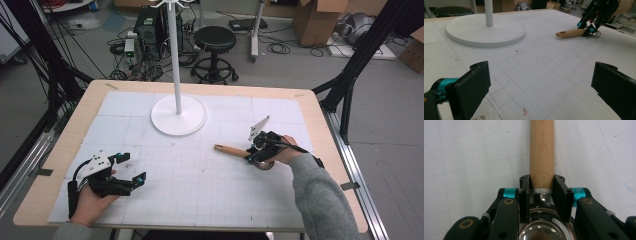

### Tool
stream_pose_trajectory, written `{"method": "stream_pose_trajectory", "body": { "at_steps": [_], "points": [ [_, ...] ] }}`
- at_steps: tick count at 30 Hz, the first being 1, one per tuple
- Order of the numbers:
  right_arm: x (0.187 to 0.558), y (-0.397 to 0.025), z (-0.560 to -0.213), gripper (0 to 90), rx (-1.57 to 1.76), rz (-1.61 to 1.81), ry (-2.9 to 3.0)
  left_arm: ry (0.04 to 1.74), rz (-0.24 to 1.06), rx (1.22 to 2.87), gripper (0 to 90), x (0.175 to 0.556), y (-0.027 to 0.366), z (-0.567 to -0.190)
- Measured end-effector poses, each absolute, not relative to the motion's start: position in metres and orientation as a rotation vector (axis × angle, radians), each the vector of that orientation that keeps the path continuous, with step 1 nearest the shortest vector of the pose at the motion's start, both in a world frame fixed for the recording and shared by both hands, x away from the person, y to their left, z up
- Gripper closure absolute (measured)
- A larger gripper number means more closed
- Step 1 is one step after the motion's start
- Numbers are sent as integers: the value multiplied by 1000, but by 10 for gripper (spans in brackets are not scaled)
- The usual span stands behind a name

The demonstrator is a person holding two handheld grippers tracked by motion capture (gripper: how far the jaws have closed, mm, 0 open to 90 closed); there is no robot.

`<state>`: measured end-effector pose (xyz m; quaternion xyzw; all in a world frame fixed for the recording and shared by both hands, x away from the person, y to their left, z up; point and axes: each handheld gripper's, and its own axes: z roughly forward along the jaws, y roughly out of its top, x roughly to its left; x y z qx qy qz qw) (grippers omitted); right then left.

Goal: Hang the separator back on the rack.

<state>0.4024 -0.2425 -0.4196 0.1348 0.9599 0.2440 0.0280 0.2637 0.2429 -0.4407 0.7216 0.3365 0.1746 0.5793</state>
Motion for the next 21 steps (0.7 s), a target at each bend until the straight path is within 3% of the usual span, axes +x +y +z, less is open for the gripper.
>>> {"method": "stream_pose_trajectory", "body": {
  "at_steps": [21],
  "points": [
    [397,-245,-408,701,400,792,2933,786,407,1684,28,265,242,-441]
  ]
}}
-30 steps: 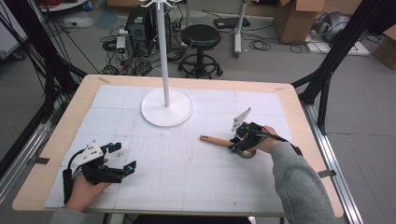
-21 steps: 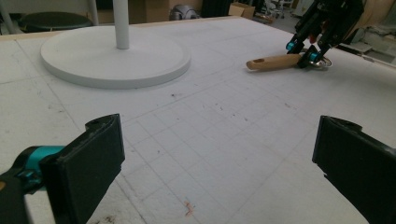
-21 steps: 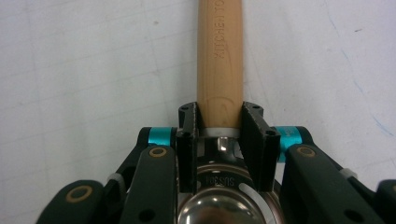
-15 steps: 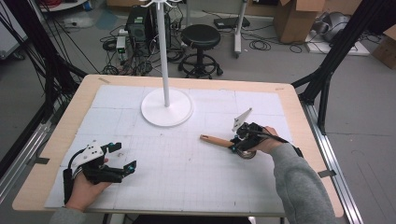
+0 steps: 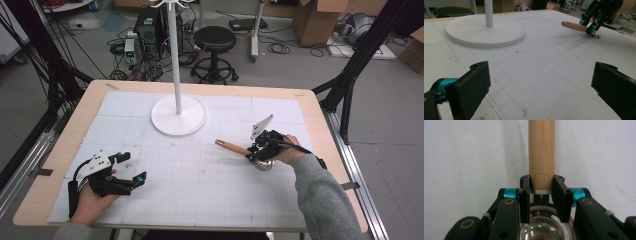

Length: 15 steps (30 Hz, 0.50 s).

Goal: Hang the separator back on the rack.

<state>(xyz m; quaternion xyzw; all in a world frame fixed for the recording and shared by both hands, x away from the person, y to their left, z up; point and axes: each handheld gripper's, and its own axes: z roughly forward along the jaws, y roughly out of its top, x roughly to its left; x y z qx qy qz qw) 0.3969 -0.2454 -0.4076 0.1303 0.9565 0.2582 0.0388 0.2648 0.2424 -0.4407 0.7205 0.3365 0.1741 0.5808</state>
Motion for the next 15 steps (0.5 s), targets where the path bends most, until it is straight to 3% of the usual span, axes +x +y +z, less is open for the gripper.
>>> {"method": "stream_pose_trajectory", "body": {
  "at_steps": [15],
  "points": [
    [393,-249,-394,702,417,870,2896,785,409,1682,28,265,242,-440]
  ]
}}
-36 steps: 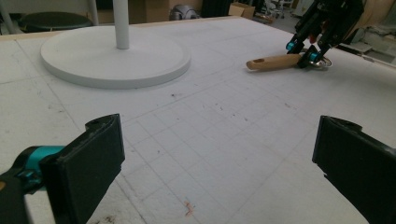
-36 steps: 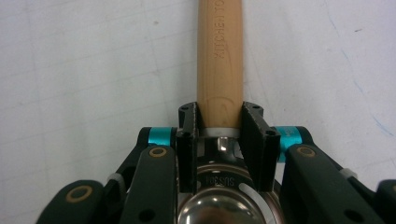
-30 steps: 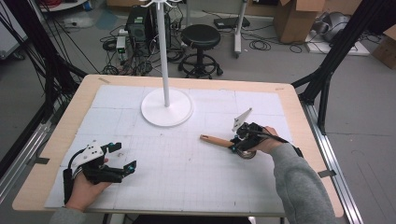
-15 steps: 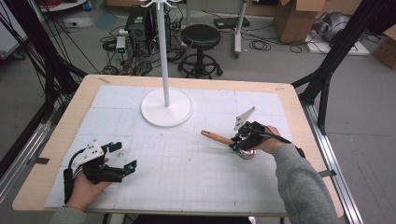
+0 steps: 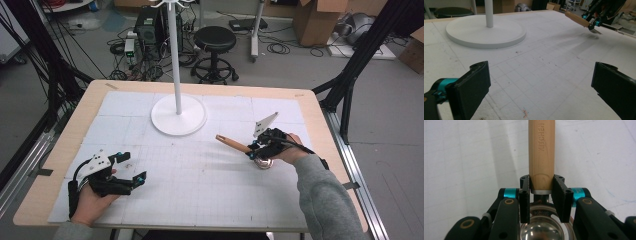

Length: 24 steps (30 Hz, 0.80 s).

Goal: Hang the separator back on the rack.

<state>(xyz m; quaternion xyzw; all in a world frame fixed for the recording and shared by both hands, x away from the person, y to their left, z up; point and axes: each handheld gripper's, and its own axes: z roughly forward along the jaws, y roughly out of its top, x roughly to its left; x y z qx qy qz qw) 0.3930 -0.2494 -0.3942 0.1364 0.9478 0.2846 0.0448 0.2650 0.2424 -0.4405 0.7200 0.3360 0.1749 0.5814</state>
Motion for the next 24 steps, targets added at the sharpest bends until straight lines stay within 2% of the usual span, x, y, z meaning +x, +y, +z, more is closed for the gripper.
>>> {"method": "stream_pose_trajectory", "body": {
  "at_steps": [24],
  "points": [
    [385,-254,-374,702,475,1148,2756,782,412,1675,28,265,242,-440]
  ]
}}
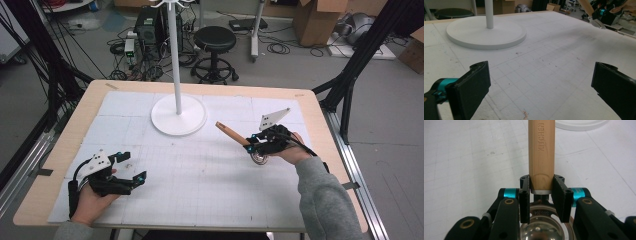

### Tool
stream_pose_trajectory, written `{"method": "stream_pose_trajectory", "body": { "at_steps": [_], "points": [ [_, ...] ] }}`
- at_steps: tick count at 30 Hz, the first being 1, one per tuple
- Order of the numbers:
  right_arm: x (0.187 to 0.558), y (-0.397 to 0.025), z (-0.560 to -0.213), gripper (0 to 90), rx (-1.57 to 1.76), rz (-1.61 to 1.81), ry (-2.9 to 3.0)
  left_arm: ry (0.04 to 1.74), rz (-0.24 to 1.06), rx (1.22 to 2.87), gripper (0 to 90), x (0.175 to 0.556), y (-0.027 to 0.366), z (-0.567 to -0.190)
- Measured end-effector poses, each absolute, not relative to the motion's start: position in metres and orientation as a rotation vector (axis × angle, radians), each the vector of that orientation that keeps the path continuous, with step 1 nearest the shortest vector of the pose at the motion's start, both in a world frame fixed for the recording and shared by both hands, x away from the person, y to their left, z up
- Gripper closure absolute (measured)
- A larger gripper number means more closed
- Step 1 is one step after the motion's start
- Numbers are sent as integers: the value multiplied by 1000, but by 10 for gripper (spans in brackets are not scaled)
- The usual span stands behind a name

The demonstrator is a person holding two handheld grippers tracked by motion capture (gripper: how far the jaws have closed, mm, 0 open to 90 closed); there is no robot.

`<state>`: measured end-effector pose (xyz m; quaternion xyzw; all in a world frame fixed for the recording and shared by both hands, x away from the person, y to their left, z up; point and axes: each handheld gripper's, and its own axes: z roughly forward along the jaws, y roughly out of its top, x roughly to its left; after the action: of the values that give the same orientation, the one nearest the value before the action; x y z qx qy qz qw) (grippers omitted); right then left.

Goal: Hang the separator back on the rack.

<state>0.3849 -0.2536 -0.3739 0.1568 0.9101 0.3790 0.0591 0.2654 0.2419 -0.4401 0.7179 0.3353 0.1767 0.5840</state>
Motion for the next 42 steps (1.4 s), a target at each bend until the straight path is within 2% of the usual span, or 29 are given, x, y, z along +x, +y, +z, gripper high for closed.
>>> {"method": "stream_pose_trajectory", "body": {
  "at_steps": [42],
  "points": [
    [384,-250,-346,701,603,1460,2514,784,406,1681,28,266,241,-440]
  ]
}}
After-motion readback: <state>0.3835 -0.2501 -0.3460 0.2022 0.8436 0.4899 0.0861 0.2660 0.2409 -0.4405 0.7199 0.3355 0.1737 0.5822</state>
